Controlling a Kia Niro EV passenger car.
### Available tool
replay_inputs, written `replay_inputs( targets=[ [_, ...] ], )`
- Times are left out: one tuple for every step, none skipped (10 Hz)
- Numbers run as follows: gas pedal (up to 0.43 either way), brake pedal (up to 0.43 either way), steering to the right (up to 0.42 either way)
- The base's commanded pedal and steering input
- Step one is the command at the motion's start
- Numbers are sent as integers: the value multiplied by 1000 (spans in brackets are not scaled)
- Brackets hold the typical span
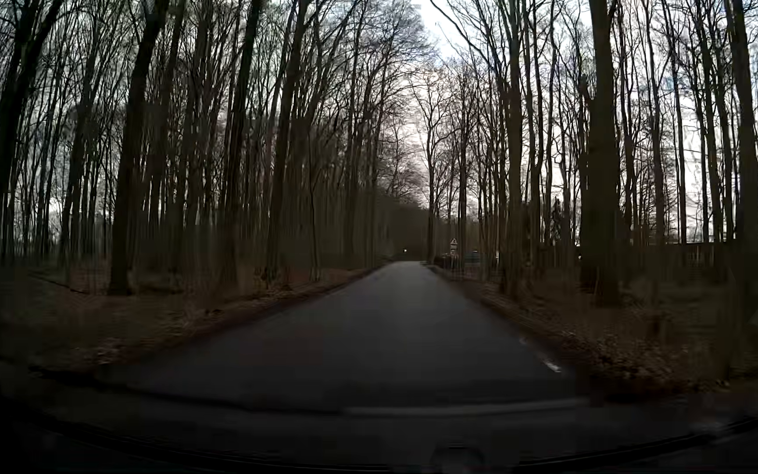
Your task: Follow the waypoints while adhering to traffic rules and regulations
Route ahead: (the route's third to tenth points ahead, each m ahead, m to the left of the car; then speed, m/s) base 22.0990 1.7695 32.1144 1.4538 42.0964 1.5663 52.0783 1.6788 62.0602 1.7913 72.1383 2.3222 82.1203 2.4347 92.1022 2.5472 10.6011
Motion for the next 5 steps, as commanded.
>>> replay_inputs(
  targets=[
    [0, 0, 7],
    [0, 0, 7],
    [0, 0, 7],
    [0, 0, 7],
    [0, 0, 6]
  ],
)
